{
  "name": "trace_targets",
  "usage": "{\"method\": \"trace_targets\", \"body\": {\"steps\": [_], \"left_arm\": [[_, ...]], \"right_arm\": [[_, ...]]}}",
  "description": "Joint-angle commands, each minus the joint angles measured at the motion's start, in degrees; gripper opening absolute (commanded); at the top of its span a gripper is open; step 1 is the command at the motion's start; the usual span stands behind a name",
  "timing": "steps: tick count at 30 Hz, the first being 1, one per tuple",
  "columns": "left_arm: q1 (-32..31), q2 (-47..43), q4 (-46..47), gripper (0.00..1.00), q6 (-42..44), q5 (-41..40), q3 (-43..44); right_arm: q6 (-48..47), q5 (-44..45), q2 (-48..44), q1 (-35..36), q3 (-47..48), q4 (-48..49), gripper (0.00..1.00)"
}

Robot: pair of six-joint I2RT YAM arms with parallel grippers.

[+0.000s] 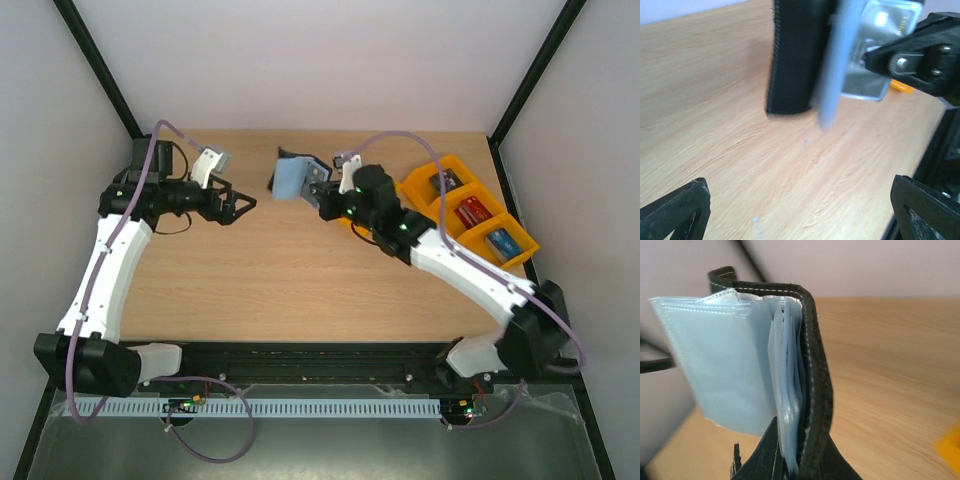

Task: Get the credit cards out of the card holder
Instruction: Remove the credit card from the card holder.

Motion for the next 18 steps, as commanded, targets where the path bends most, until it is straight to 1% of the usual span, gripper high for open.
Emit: {"method": "trace_targets", "body": {"steps": [1,2,4,6,7,9,10,11,13,14,18], "left_arm": [[0.64,-1.01,8.62,0.99,-5.49,-8.95,-2.09],[0.56,-1.02,8.89,0.99,-5.77,-8.02,-2.32],[0.05,-0.89,9.95,0.98,-7.93,-5.54,-3.38],[-1.95,-0.65,11.49,0.90,-10.71,-0.84,-5.49],[-3.18,-0.52,12.61,0.83,-12.09,1.99,-6.90],[-5.33,0.14,15.80,0.68,-16.61,7.67,-10.24],[-5.83,0.52,17.94,0.59,-19.30,10.00,-11.78],[-5.94,0.81,19.78,0.51,-21.90,11.61,-13.03],[-5.85,1.48,21.68,0.40,-24.45,11.86,-13.70],[-5.86,1.76,22.02,0.38,-24.71,11.38,-13.82],[-5.67,2.41,23.61,0.39,-26.30,10.33,-14.44]], "right_arm": [[3.09,28.48,10.30,0.60,10.08,-23.61,0.02],[3.01,27.94,11.86,1.07,11.56,-24.93,0.02],[2.54,25.63,13.36,2.55,12.66,-24.02,0.02],[0.91,20.48,13.60,4.65,12.56,-20.17,0.02],[0.36,15.80,13.39,5.32,12.09,-17.44,0.02],[1.09,5.95,12.78,5.47,10.29,-10.08,0.02],[1.84,2.44,12.52,5.46,9.48,-7.83,0.02],[2.20,0.00,12.26,5.44,8.94,-5.96,0.02],[2.71,-3.61,11.65,5.45,8.15,-3.57,0.02],[2.90,-5.25,11.36,5.42,7.72,-2.41,0.02],[3.71,-14.39,10.56,5.42,6.10,2.13,0.02]]}}
